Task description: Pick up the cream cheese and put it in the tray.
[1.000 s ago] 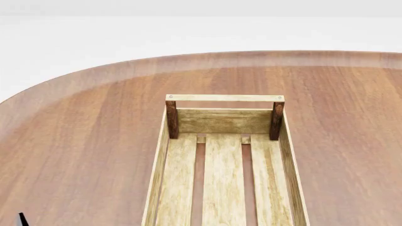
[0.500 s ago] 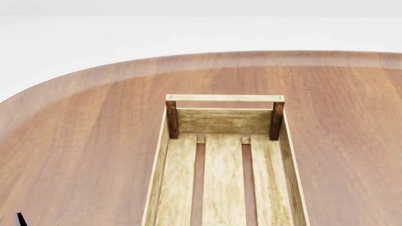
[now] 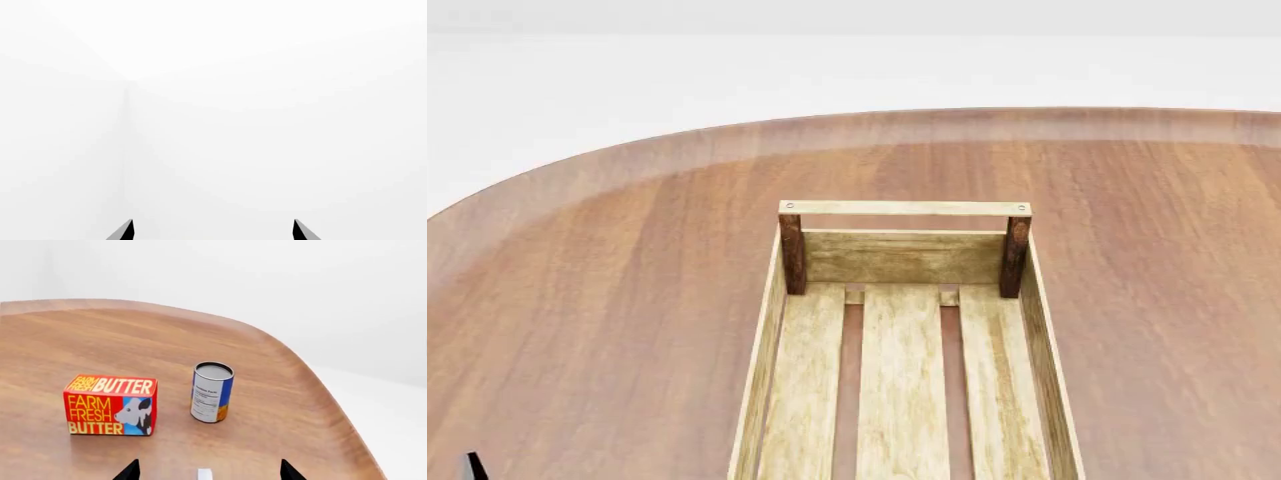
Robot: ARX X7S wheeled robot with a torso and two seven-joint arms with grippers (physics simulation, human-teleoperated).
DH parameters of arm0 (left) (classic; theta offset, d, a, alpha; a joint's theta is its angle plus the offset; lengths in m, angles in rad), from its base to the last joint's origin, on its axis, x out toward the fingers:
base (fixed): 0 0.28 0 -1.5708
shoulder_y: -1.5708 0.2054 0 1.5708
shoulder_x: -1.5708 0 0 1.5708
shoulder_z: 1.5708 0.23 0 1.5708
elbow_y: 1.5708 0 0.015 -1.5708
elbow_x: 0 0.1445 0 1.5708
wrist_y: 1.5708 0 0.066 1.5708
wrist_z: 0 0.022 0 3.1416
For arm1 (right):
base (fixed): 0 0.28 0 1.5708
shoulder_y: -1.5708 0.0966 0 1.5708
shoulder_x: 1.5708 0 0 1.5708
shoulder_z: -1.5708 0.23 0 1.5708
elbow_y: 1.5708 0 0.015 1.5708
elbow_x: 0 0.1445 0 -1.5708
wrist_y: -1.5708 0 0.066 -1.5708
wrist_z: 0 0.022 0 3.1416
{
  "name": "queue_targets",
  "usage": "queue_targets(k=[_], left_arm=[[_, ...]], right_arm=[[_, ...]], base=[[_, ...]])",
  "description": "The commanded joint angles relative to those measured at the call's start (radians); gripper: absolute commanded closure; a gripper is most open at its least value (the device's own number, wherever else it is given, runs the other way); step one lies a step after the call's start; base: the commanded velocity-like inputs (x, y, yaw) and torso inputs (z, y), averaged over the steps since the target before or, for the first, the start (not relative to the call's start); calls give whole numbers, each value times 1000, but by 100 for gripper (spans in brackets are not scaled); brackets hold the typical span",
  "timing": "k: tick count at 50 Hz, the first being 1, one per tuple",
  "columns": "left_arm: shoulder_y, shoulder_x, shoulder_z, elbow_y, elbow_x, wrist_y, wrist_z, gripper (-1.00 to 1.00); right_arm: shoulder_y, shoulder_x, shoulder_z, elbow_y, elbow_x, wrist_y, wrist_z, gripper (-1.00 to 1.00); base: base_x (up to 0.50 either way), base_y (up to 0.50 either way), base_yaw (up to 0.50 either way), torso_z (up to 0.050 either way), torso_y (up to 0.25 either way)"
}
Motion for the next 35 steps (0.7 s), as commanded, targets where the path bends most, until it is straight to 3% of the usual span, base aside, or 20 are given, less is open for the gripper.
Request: queue_targets(k=[1,35], left_arm=[[-4,-3,3,-7,-3,3,-3,-100],[-22,-6,18,-33,-15,0,-9,-100]], right_arm=[[26,3,-15,65,14,-4,8,-100],[64,37,8,210,83,-40,-4,-100]], base=[[0,0,0,0,0],[0,0,0,0,0]])
